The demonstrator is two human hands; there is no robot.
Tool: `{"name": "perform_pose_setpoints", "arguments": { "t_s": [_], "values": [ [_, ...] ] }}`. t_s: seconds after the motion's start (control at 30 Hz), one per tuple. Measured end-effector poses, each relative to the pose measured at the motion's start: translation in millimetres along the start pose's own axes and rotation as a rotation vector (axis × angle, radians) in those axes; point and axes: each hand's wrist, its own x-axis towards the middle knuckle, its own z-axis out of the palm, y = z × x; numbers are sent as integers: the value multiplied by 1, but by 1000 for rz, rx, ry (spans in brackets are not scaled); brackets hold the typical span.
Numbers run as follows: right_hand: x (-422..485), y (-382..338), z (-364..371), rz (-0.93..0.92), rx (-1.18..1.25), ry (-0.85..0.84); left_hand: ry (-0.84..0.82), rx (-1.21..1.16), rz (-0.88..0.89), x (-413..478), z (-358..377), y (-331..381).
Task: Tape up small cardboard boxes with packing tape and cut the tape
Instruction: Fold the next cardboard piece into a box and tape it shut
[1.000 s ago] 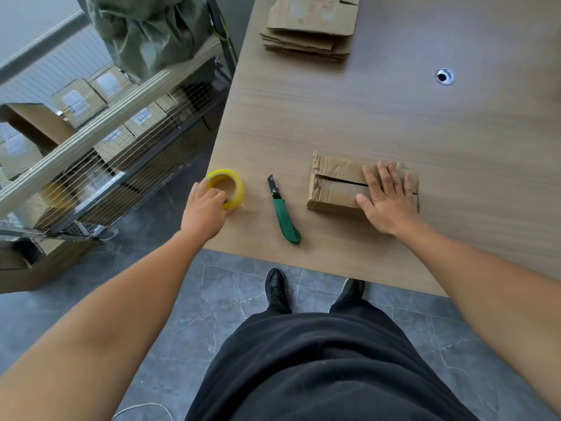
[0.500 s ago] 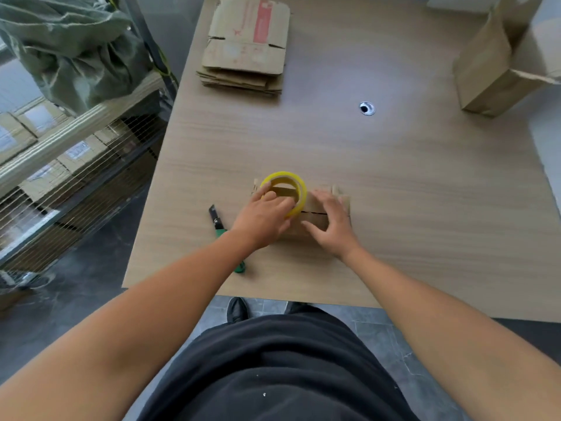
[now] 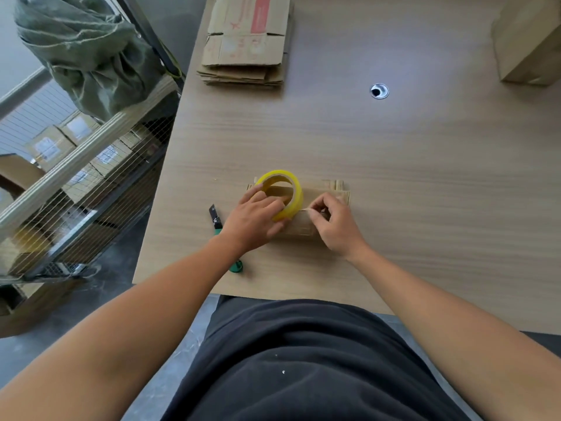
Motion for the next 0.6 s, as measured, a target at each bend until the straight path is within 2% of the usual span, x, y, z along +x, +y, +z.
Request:
{"name": "perform_pose_setpoints", "arguments": {
  "t_s": [0.1, 0.23, 0.33, 0.6],
  "values": [
    [-6, 5, -26, 127, 197, 21, -13, 15, -68, 8, -5, -1],
    [-14, 23, -53, 366, 303, 94, -35, 48, -34, 10, -3, 2],
    [-13, 26, -49, 564, 523, 88, -8, 60, -9, 9, 3, 5],
    [-2, 45, -44, 631, 468, 100, -29, 106, 24, 14, 3, 5]
  ]
}}
